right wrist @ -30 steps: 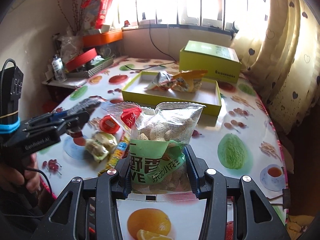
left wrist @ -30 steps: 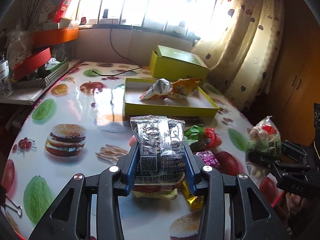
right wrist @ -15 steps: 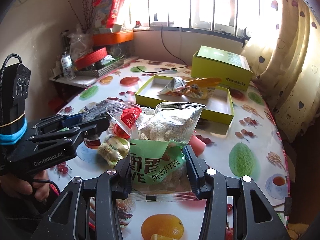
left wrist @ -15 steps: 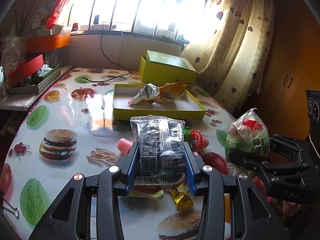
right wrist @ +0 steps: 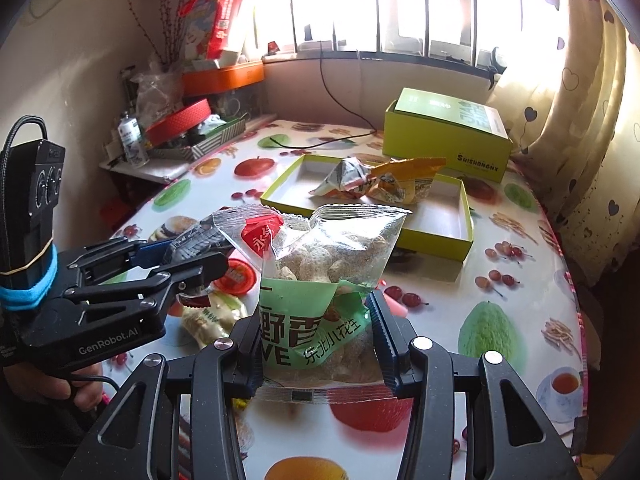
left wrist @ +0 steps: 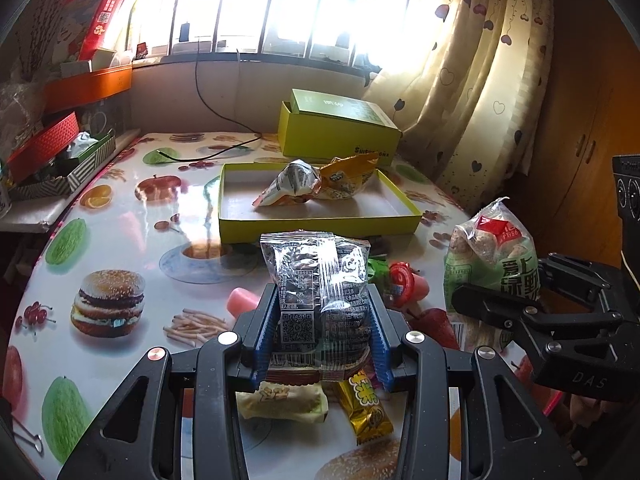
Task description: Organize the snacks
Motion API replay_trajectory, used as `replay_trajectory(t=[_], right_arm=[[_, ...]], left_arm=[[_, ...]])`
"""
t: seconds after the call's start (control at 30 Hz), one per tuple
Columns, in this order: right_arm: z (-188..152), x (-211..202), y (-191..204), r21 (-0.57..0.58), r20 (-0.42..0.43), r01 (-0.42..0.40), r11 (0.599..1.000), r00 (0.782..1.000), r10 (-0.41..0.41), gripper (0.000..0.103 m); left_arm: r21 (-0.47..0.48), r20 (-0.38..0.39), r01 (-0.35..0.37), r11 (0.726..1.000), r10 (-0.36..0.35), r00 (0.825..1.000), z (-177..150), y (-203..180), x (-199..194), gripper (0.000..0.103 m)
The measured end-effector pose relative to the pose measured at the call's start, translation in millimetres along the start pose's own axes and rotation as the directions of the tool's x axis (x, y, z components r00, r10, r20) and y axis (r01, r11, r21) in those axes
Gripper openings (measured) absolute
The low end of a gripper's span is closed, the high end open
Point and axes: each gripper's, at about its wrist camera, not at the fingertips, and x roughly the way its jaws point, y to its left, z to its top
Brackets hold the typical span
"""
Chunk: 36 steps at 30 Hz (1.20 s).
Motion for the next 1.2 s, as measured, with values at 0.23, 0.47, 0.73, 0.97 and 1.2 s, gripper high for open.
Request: replay_trajectory(t=[0.23,0.47,0.73,0.97,1.2], right_arm=[[10,14,-11,0.01,-0.003,-0.017,1.0,1.0,0.018,0.045],[20,28,-20,0.017,-0.006,-0.027,0.999,1.0,0.027,0.045],[30,44,-30,0.028,-0.008,-0.031,0.999,0.999,0.032,0.045],[37,55,-35,0.027,-0.007,-0.043,0.999,0.999,0.043,0.045],[45,65,-41,0.024,-0.01,-0.039,0.999,0.999,0.039,0.045]], left_arm=[[0.019,-0.022,-0.018,1.0,0.018,1.0,12,-3,17,0.042],[0.034,-0.036,-0.031,0.999,0.032,0.999,24,-4,32,0.042],[0.034,-0.047,-0.043,0.998,0.045,0.998,38,0,49,0.042],[0.013,-0.054,-0.076,0.997,0.076,0.996,46,12,59,0.042],[0.006,-0.071,-0.086,0.996,0.086,0.994,52,16,72,0.042]])
